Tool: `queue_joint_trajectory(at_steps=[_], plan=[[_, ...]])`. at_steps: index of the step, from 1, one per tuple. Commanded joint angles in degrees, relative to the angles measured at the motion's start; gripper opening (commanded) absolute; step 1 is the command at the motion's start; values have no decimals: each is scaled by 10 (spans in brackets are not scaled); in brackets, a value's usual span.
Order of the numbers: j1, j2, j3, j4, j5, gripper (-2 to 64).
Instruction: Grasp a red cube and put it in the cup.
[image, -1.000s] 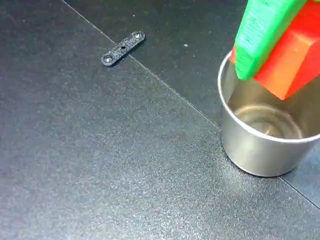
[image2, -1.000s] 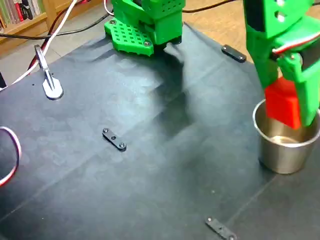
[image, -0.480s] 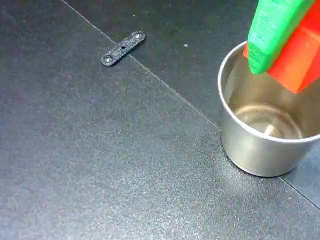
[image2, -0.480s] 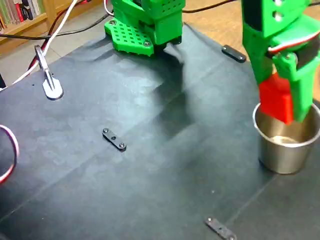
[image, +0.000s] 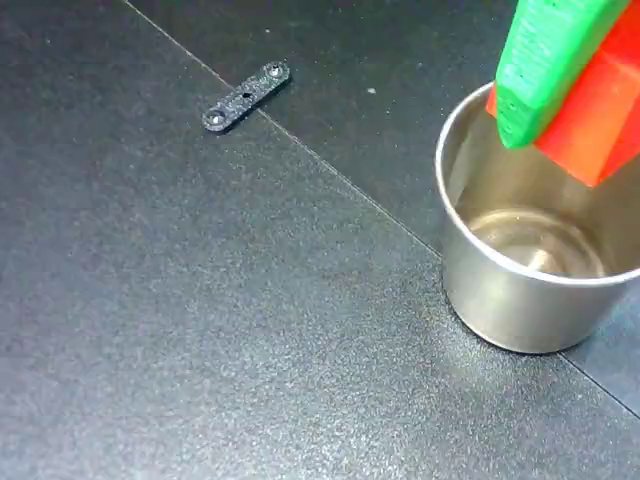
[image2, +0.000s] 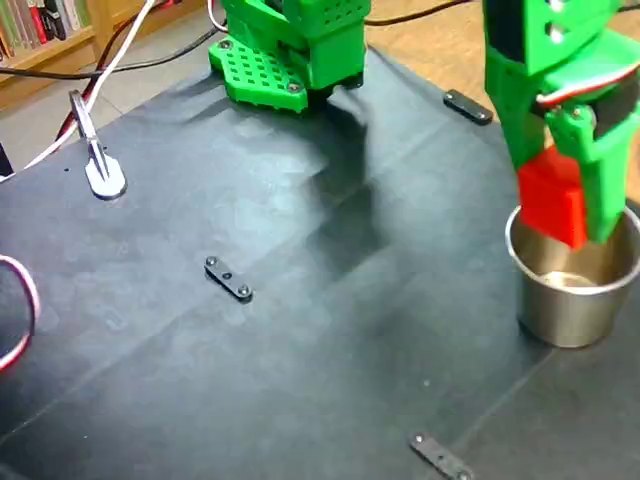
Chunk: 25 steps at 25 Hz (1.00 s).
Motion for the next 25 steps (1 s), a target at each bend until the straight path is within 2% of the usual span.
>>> queue_joint_trajectory(at_steps=[1,10,19,25], plan=[[-4,14,-9,-1,1,-1],[-6,14,-6,-1,-5,9],[-33,13,-5,0,-5,227],[-38,13,-8,0,-4,249]])
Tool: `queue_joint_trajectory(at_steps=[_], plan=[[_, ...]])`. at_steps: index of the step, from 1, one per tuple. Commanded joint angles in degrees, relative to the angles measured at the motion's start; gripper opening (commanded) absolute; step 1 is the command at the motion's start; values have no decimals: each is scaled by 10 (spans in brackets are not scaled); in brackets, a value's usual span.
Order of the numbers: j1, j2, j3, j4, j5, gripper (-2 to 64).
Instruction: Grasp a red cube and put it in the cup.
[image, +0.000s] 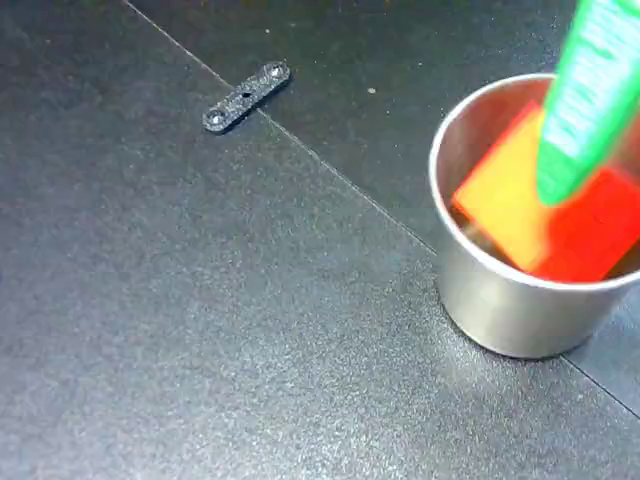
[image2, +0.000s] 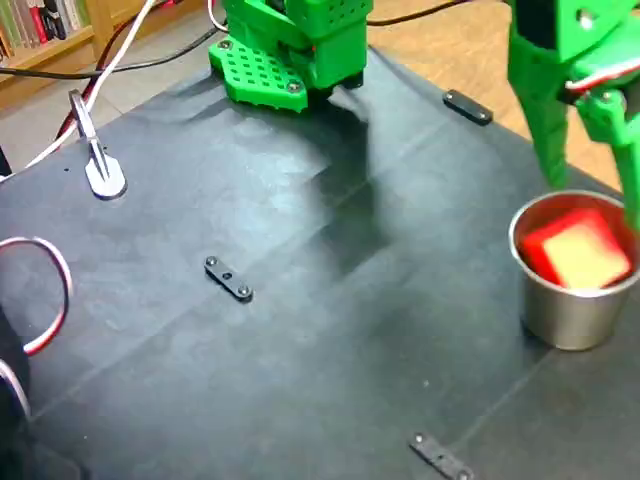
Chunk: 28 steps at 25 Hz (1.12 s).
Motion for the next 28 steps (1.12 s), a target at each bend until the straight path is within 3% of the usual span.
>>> queue_joint_trajectory(at_steps=[1,10,19,28], plan=[[-2,13,-9,0,-3,250],[-2,30,-10,-1,-3,251],[-3,174,0,7,7,250],[-3,395,2,10,7,250]])
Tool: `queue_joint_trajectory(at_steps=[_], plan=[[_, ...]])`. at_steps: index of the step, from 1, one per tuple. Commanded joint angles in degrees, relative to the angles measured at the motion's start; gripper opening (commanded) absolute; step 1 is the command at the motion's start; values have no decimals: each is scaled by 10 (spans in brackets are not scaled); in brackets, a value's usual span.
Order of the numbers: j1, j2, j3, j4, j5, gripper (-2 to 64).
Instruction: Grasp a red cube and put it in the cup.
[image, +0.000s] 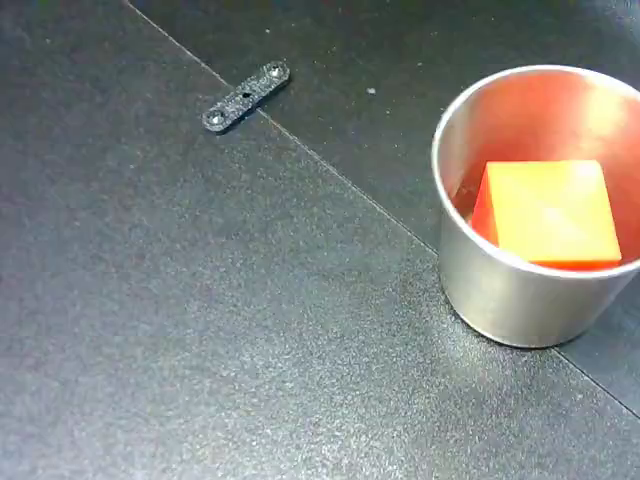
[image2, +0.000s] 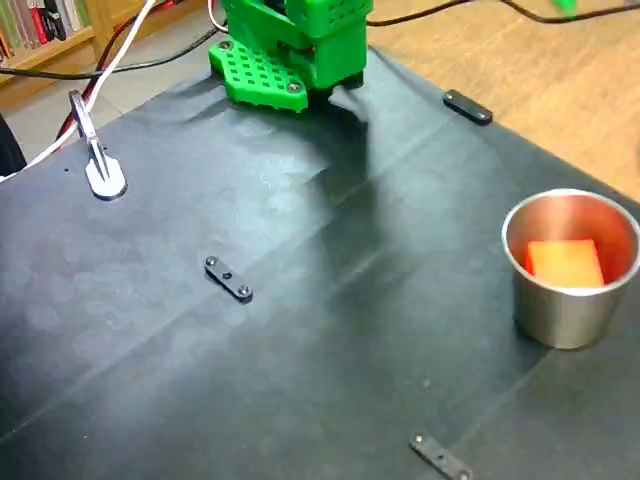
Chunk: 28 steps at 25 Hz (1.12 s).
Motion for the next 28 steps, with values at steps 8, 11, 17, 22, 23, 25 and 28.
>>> queue_joint_trajectory(at_steps=[8,11,17,22,23,25,28], plan=[[-3,210,0,15,6,244],[-3,225,0,66,6,242],[-3,259,-1,140,6,241],[-3,287,-1,134,6,240],[-3,289,0,134,6,240],[-3,288,0,131,4,240],[-4,290,37,130,4,240]])
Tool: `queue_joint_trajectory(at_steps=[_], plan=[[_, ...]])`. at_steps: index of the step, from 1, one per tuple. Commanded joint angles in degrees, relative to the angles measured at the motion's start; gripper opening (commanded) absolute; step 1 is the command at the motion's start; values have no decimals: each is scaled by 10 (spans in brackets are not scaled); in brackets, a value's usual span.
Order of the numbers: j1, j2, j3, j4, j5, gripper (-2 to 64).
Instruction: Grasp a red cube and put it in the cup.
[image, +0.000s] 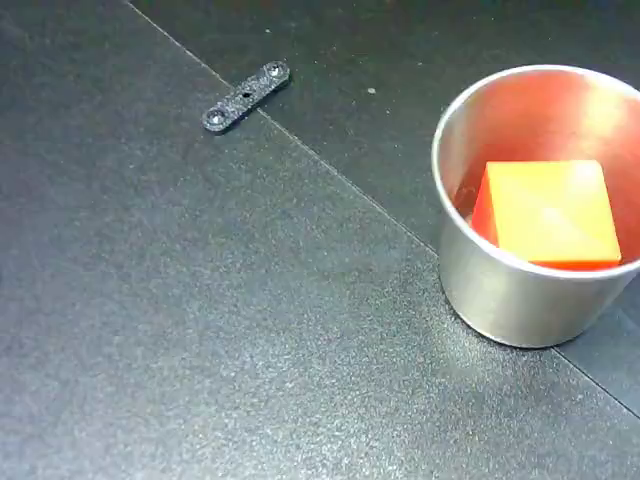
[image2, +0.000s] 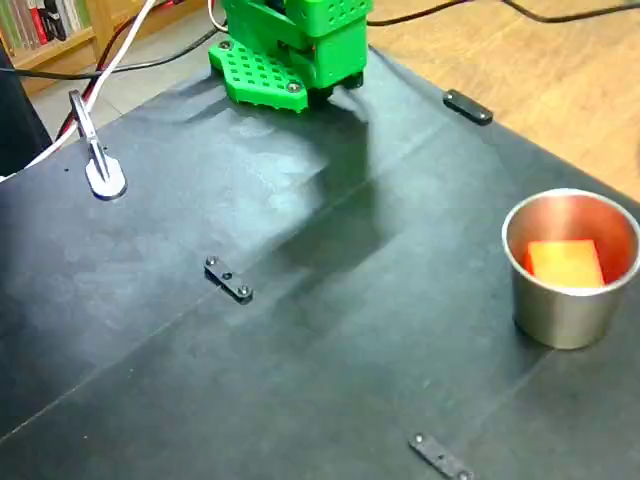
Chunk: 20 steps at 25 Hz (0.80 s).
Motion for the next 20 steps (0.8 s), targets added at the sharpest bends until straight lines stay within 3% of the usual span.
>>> queue_joint_trajectory(at_steps=[1,7,15,20], plan=[[-3,3,45,10,4,240],[-3,61,152,-4,3,240],[-3,127,288,-205,4,240],[-2,130,298,-222,-3,240]])
